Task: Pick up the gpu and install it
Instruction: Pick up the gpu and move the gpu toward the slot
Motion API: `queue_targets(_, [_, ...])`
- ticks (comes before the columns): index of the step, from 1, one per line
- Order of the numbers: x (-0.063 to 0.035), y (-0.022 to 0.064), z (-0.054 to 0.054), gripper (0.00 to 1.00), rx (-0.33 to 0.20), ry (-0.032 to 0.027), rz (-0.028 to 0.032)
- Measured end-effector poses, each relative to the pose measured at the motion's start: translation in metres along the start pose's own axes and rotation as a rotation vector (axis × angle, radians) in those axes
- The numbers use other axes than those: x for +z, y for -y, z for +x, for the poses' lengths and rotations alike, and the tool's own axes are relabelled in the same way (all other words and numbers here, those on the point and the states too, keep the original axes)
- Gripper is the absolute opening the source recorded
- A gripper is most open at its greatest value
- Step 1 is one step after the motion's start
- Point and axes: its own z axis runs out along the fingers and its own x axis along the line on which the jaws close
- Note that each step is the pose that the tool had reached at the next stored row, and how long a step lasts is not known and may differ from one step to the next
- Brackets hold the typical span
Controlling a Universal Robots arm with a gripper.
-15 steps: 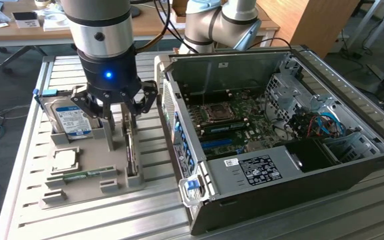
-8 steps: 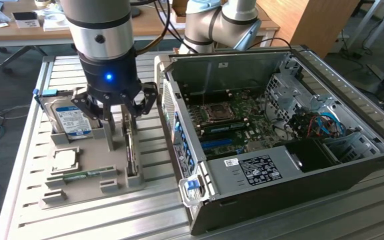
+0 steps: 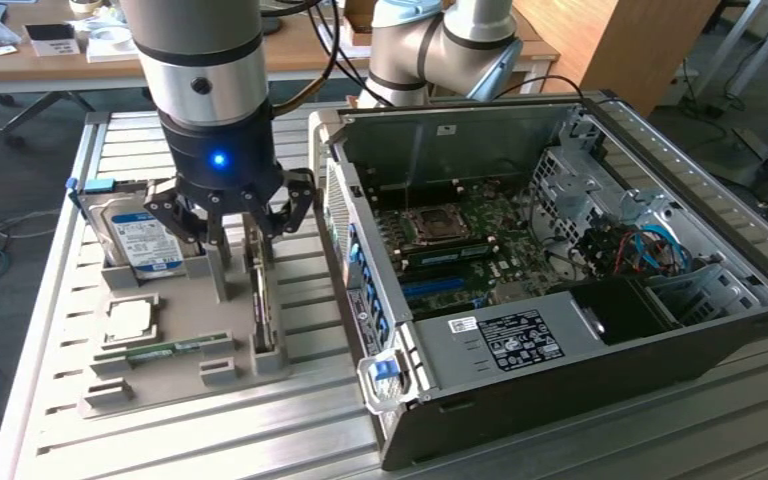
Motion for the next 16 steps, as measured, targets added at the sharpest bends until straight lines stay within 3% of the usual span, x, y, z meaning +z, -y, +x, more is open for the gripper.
queue_targets(7, [0.0015, 0.0000, 0.000, 0.47, 0.000, 0.0004, -0.0005])
queue_targets(16, [0.0129, 0.0006, 0.000, 0.47, 0.000, 0.0001, -0.0002])
